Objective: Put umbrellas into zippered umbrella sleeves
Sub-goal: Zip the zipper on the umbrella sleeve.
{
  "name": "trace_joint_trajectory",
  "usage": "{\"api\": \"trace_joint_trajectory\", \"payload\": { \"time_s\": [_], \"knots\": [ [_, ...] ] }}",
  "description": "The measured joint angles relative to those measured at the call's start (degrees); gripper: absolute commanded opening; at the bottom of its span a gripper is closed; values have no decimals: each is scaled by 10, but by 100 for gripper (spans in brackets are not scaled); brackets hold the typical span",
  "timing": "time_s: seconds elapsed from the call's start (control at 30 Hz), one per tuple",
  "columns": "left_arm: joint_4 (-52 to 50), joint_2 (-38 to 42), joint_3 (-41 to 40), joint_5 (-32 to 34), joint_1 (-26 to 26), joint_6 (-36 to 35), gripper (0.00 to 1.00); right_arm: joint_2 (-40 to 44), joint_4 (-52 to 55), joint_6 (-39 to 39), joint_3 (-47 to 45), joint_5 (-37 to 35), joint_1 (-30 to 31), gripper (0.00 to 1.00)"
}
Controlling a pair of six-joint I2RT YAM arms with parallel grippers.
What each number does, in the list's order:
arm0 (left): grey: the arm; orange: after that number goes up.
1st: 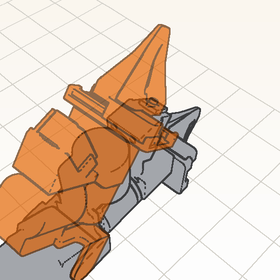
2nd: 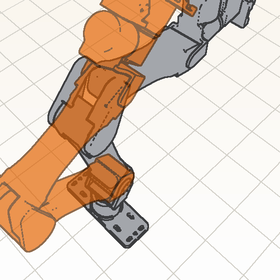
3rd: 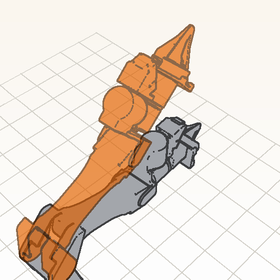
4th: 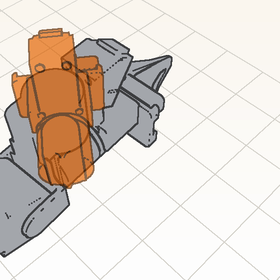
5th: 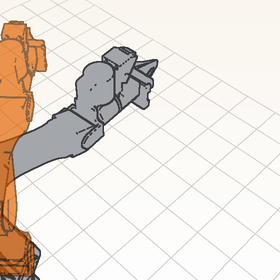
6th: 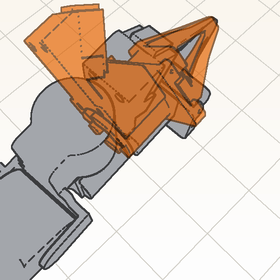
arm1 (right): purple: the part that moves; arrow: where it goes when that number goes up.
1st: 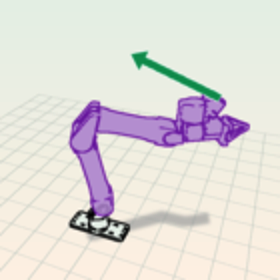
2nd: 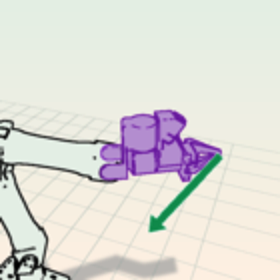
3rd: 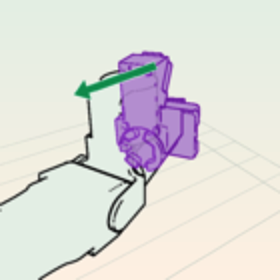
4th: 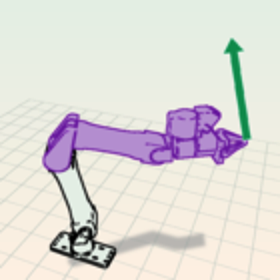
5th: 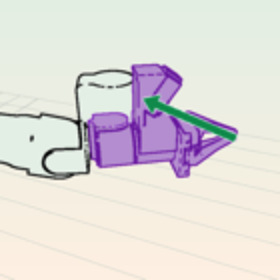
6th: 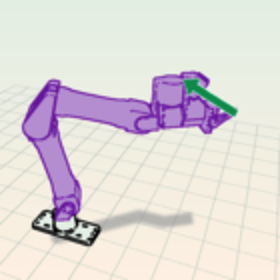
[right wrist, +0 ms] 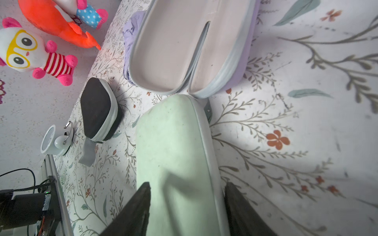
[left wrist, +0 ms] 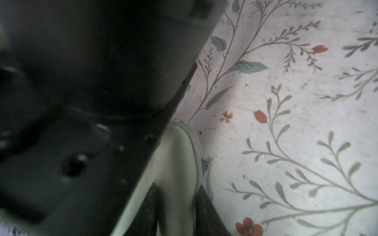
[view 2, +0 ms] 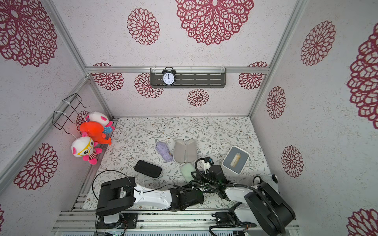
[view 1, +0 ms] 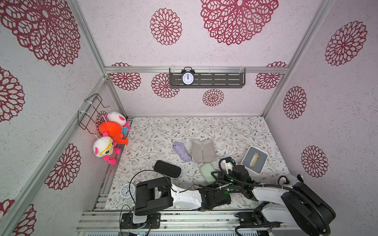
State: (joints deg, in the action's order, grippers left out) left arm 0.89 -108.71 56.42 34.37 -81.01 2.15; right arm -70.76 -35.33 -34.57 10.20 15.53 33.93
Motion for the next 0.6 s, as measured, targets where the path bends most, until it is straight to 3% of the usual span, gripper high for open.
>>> {"api": "trace_joint_trajectory", "payload": {
  "time_s": [0.13, 0.53, 0.6],
  "knots": [
    [22, 0, -12, 18, 0, -1, 12, 68, 53, -12, -3, -18, -8, 59],
    [62, 0, -37, 47, 5, 3, 9, 284, 267, -43, -61, -107, -10, 52],
    [71, 1, -42, 44, 12, 7, 9, 319, 309, -52, -61, -121, -7, 47]
  ]
}}
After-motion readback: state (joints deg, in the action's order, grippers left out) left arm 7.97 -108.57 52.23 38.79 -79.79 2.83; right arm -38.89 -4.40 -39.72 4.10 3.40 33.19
